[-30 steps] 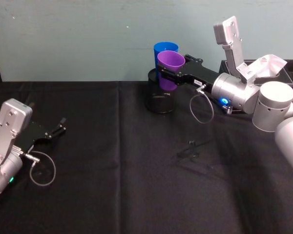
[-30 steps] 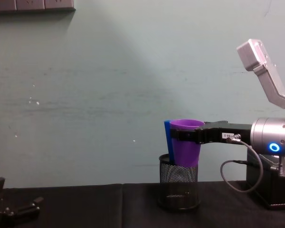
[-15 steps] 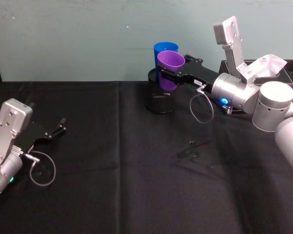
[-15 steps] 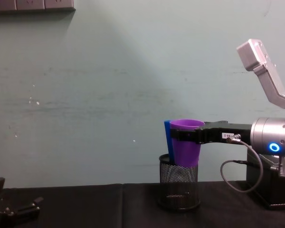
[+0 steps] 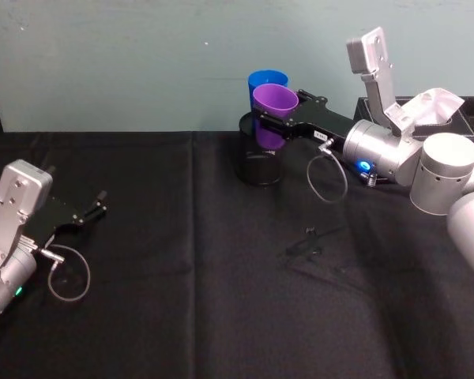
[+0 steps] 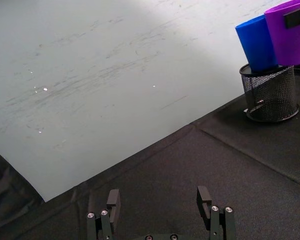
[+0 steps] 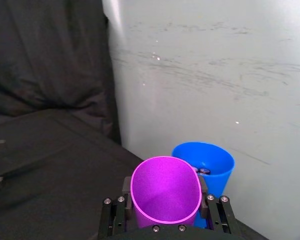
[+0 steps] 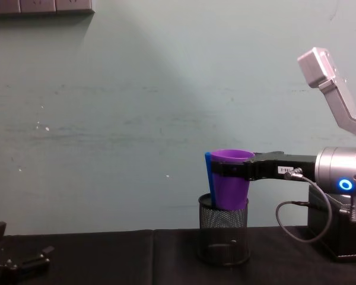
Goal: Pick up one cup with a gripper and tap it against the other cup.
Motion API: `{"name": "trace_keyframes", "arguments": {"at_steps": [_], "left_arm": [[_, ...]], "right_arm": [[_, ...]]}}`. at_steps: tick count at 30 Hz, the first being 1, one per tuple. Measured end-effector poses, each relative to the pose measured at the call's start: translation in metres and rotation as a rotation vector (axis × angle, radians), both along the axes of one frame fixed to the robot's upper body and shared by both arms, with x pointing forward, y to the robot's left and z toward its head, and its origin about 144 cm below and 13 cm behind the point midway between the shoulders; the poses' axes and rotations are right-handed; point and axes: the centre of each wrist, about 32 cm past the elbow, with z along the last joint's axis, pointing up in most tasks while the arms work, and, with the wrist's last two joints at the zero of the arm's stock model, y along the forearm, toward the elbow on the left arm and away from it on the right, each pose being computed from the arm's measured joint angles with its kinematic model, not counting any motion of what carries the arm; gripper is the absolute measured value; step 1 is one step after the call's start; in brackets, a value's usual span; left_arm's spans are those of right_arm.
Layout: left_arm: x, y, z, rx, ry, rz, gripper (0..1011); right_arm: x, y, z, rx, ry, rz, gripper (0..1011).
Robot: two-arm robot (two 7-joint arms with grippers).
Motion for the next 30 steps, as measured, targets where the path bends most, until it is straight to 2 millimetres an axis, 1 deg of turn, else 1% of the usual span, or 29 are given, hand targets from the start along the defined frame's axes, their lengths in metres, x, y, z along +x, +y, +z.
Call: {"name": "trace_keyframes", "arguments": {"at_steps": [7,13,21,23,29,30], "left_arm": [[0.000,0.000,0.000,0.000,0.000,0.000,1000],[0.000,0.000,0.000,0.000,0.000,0.000,1000],[0.000,0.000,0.000,0.000,0.000,0.000,1000],[0.000,0.000,0.000,0.000,0.000,0.000,1000],[0.000,0.000,0.000,0.000,0.000,0.000,1000],[0.000,0.000,0.000,0.000,0.000,0.000,1000]], "right_arm": [[-0.013,0.000,0.003,-0.003,0.000,0.041,723],[-0.033,-0.002,0.005,-0.005,-0.005,0.073,723],[-0.051,-0.005,0.008,-0.002,-0.029,0.099,723],[-0.054,-0.006,0.008,-0.002,-0.032,0.104,723],[-0.075,-0.010,0.002,-0.010,-0.039,0.137,723],[-0.075,-0.010,0.002,-0.010,-0.039,0.137,723]]}}
